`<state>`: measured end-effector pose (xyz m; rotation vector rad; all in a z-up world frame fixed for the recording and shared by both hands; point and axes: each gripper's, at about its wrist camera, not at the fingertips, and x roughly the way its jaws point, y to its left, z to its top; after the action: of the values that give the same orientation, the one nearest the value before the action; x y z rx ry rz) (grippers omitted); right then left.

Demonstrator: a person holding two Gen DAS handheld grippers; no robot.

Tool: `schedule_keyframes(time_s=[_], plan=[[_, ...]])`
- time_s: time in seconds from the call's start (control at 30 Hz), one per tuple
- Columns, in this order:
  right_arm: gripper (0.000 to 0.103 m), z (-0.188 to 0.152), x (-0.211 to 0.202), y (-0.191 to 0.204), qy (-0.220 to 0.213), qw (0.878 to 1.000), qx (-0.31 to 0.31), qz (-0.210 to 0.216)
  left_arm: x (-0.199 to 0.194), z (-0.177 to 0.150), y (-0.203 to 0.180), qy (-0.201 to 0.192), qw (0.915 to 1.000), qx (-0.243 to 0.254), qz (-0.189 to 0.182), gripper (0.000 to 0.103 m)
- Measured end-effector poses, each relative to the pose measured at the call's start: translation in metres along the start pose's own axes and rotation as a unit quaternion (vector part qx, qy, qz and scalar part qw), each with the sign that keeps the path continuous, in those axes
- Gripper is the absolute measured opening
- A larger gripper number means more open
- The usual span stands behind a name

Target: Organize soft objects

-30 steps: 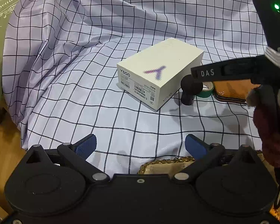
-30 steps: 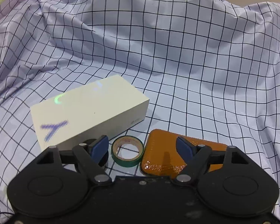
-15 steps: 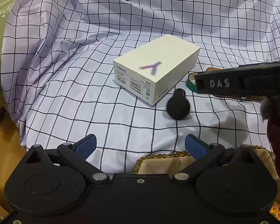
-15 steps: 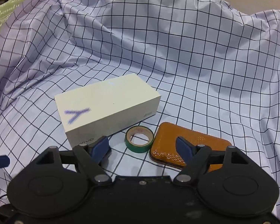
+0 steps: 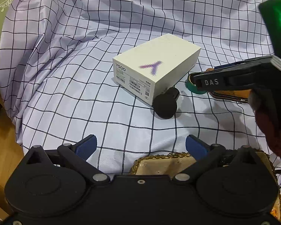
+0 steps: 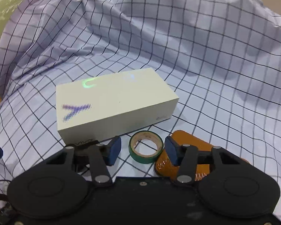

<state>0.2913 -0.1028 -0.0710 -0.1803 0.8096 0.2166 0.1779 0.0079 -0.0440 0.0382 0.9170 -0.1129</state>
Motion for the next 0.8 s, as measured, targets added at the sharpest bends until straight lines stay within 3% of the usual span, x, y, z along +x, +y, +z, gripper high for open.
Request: schedule_keyframes(time_s=[0.4,0.8], plan=[[0.050,0.007,0.028,-0.003,0.026,0.998,-0.050,0.033,0.004,0.002,0.004,0.009,0.9998,-0.013,-0.010,0.098],[0.054,0.008,0.039,0.000,0.031,0.995,-0.094,0.033,0.005,0.002,0.006,0.012,0.9995,-0.023,-0.015,0.098]])
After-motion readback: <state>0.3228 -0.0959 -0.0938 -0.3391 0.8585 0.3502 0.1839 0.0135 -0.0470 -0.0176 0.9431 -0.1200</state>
